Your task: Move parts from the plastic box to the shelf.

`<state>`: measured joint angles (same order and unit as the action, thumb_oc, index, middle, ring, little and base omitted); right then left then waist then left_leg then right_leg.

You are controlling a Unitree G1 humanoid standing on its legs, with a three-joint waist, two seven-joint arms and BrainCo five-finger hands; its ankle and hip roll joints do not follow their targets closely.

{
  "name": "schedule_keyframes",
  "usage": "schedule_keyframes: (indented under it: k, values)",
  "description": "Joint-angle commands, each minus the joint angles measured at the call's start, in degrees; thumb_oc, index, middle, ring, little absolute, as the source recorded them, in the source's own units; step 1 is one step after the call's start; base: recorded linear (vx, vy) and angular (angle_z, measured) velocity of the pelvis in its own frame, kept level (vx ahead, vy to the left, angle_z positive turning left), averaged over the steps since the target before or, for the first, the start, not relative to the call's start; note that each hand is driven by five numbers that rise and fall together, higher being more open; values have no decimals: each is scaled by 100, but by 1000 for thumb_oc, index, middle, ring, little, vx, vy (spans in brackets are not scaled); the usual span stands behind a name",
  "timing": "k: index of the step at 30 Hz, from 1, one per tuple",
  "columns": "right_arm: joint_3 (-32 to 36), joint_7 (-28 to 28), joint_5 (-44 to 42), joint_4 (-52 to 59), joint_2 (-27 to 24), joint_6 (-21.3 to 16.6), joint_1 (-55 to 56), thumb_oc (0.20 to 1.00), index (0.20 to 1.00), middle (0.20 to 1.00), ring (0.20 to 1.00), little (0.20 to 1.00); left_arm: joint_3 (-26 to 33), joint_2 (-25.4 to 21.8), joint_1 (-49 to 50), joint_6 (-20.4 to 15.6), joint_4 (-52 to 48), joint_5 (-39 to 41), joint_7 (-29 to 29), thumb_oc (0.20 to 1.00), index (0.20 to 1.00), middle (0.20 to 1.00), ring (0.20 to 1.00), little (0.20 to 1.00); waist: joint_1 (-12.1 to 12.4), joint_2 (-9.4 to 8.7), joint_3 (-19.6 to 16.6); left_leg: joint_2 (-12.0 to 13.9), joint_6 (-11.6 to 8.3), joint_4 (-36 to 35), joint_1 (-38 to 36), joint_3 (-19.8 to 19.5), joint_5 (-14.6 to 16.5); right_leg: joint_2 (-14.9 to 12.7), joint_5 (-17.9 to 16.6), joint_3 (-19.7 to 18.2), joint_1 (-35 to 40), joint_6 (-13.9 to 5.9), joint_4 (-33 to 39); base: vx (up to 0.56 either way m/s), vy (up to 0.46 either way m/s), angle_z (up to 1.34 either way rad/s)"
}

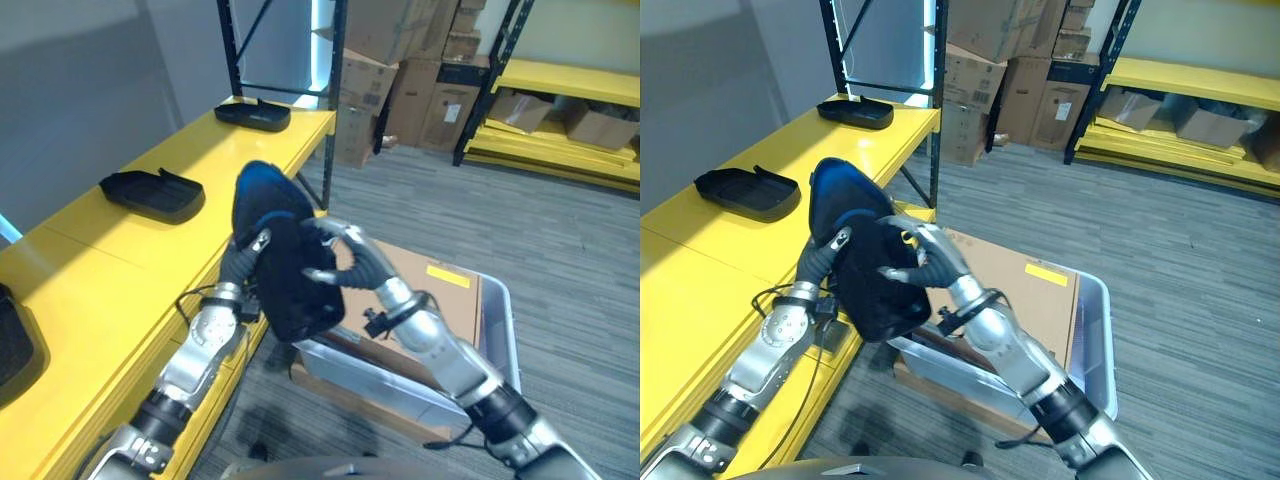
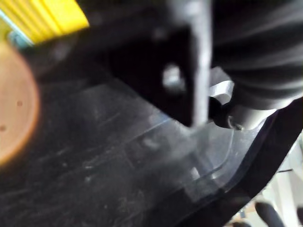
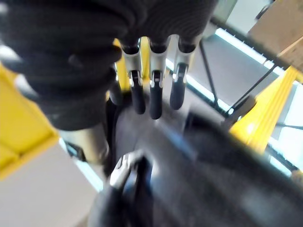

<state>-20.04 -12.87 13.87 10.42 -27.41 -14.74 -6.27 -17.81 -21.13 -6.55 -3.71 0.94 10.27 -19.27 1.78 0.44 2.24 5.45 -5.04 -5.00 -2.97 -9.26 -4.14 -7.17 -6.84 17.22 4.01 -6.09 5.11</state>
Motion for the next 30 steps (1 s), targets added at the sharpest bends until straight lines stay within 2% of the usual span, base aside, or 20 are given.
schedule_keyframes:
  k: [1, 3, 7, 11, 13, 14, 16, 17, 18, 19, 20, 21, 23, 25, 26, 27, 28, 29, 30]
  values:
    - [434, -253, -1118, -23, 140, -345, -5, 1000, 1000, 1000, 1000, 1000, 448, -438, -291, -315, 12, -1344, -578, 200, 200, 200, 200, 200, -27, -284, -23, -242, 199, 14, -267, 253, 749, 3, 918, 67, 328, -29, -69, 15, -10, -20]
    - [894, -127, -1261, -635, 47, -284, 621, 1000, 1000, 1000, 1000, 1000, 891, -587, 175, -425, 115, -1913, -692, 200, 200, 200, 200, 200, -41, -299, -8, -247, 203, 3, -278, 286, 761, 1, 902, 33, 311, -42, -68, 12, -17, -17]
    - [1043, 181, -1293, -1950, -45, -124, 1256, 1000, 1000, 1000, 1000, 1000, 1434, -558, 580, -653, 320, -2027, -915, 200, 200, 200, 200, 200, -6, -340, 42, -227, 182, 0, -280, 308, 755, 16, 893, 3, 274, -46, -83, 4, -41, -7]
    - [755, 490, -1435, -3898, 189, 234, 1215, 1000, 1000, 1000, 1000, 1000, 1697, -423, 623, -1019, 116, -1306, -713, 200, 200, 200, 200, 200, 142, -361, 173, -172, 77, 22, -217, 164, 704, 67, 951, 120, 283, 13, -108, -24, -94, 3]
    - [423, 797, -1560, -5040, 394, 479, 900, 1000, 1000, 1000, 1000, 1000, 1812, -380, 553, -1337, -447, -521, -304, 200, 200, 200, 200, 200, 383, -376, 363, -107, -51, 177, -12, -58, 607, 128, 986, 312, 298, 96, -63, -58, -193, 15]
    - [420, 797, -1563, -5060, 399, 468, 879, 1000, 1000, 1000, 1000, 1000, 1821, -383, 551, -1330, -458, -516, -296, 200, 200, 200, 200, 200, 367, -387, 363, -125, -45, 187, 19, -72, 584, 113, 963, 326, 281, 92, -57, -63, -179, 33]
    - [230, 966, -1679, -5790, 664, 609, 640, 1000, 1000, 1000, 1000, 1000, 1874, -390, 538, -1493, -1000, -151, 5, 200, 200, 200, 200, 200, 630, -344, 493, -78, -183, 358, 220, -239, 470, 184, 1037, 458, 295, 148, -17, -29, -120, 37]
    - [228, 965, -1681, -5813, 672, 596, 619, 1000, 1000, 1000, 1000, 1000, 1885, -394, 539, -1484, -1015, -145, 14, 200, 200, 200, 200, 200, 612, -355, 491, -96, -177, 364, 253, -254, 442, 169, 1013, 473, 274, 143, -13, -69, -144, 56]
    - [34, 1077, -1635, -6775, 1057, 745, 295, 1000, 1000, 1000, 1000, 1000, 1968, -361, 505, -1587, -1469, 198, 280, 200, 200, 200, 200, 200, 903, -275, 612, -43, -363, 419, 558, -460, 148, 208, 1081, 654, 194, 185, -11, -155, -126, 71]
    - [-310, 1236, -1241, -7520, 1328, 874, -67, 1000, 1000, 1000, 1000, 1000, 1963, -313, 379, -1658, -1747, 331, 494, 200, 200, 200, 200, 200, 1214, -162, 765, 17, -566, 499, 967, -598, -310, 190, 1163, 929, 114, 194, -11, -194, -156, 80]
    - [-551, 1340, -891, -7689, 1376, 907, -160, 1000, 1000, 1000, 1000, 1000, 1970, -292, 358, -1673, -1897, 314, 561, 200, 200, 200, 200, 200, 1385, -108, 816, 16, -601, 536, 1156, -606, -544, 155, 1176, 1117, 63, 199, -11, -179, -93, 81]
    - [-642, 1383, -702, -7814, 1402, 934, -165, 1000, 1000, 1000, 1000, 1000, 1944, -260, 367, -1704, -1990, 352, 649, 200, 200, 200, 200, 200, 1506, -83, 839, 27, -602, 551, 1237, -549, -635, 139, 1191, 1260, 25, 206, -11, -82, -152, 85]
    - [-493, 1426, -596, -8245, 1395, 1036, -154, 1000, 1000, 1000, 1000, 1000, 1956, -210, 505, -1697, -2207, 492, 862, 200, 200, 200, 200, 200, 1579, -97, 797, 54, -592, 777, 1372, -239, -455, 97, 1353, 1511, 25, 214, -11, -72, -156, 173]
    - [-48, 1271, -713, -8681, 1287, 1170, -181, 1000, 1000, 1000, 1000, 1000, 1958, -267, 634, -1654, -2415, 483, 1067, 200, 200, 200, 200, 200, 1608, -49, 757, 112, -466, 1094, 1315, 287, -170, 18, 1309, 1871, 40, 250, -11, -145, -44, 186]
    - [144, 1171, -811, -8798, 1222, 1221, -195, 1000, 1000, 1000, 1000, 1000, 2002, -316, 685, -1648, -2463, 473, 1071, 200, 200, 200, 200, 200, 1609, -43, 736, 113, -392, 1226, 1256, 473, -17, -20, 1283, 1994, 29, 279, -11, -87, 5, 120]
    - [154, 1164, -813, -8814, 1227, 1215, -202, 1000, 1000, 1000, 1000, 1000, 1998, -315, 693, -1633, -2489, 475, 1072, 200, 200, 200, 200, 200, 1613, -38, 741, 109, -381, 1284, 1273, 467, 28, -22, 1287, 2002, 41, 271, -11, -102, 14, 97]
    - [425, 1036, -1001, -8859, 1158, 1237, -209, 1000, 1000, 1000, 1000, 1000, 2113, -393, 711, -1650, -2505, 351, 1026, 200, 200, 200, 200, 200, 1579, -57, 705, 151, -309, 1485, 1162, 749, 174, -61, 1232, 2144, 37, 314, -11, -101, 32, 137]
    - [686, 976, -1355, -8828, 1205, 1242, -195, 1000, 1000, 1000, 1000, 1000, 2175, -441, 721, -1656, -2583, 316, 946, 200, 200, 200, 200, 200, 1536, -66, 646, 207, -261, 1753, 979, 1044, 568, -123, 1208, 2398, 63, 334, -13, -131, 47, 117]
    - [765, 1036, -1505, -8769, 1232, 1216, -132, 1000, 1000, 1000, 1000, 1000, 2191, -472, 718, -1674, -2586, 286, 948, 200, 200, 200, 200, 200, 1457, -79, 589, 295, -250, 1763, 782, 1286, 709, -153, 1197, 2566, 77, 345, -21, -104, 70, 97]
